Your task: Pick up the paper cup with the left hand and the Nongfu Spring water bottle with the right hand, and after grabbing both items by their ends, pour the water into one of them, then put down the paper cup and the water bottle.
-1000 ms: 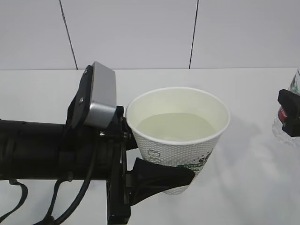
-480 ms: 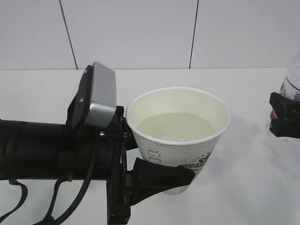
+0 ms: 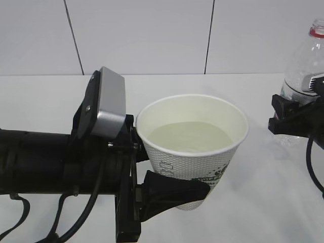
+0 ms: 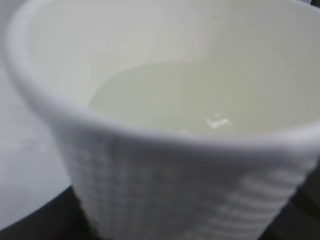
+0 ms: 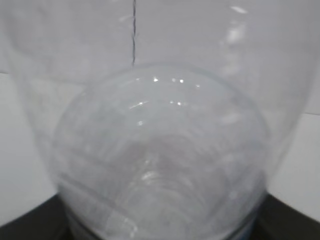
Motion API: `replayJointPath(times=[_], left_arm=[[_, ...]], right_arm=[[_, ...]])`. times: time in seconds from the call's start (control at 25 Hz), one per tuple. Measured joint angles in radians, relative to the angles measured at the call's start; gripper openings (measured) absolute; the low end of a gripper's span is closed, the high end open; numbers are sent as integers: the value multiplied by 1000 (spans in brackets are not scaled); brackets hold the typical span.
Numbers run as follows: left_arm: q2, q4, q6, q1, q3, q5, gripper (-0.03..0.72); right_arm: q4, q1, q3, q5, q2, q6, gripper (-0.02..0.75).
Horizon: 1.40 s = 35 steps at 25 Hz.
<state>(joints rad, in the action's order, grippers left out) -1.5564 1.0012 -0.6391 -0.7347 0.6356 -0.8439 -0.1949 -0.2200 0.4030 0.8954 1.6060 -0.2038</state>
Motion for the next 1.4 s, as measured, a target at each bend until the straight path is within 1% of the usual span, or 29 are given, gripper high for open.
replayJointPath(times=[0.84,1.4], left_arm=[[0,0,0,0,0,20,463],[0,0,0,0,0,22,463]], right_arm=[[0,0,247,4,314,0,438],[0,0,369,27,441,0,438]])
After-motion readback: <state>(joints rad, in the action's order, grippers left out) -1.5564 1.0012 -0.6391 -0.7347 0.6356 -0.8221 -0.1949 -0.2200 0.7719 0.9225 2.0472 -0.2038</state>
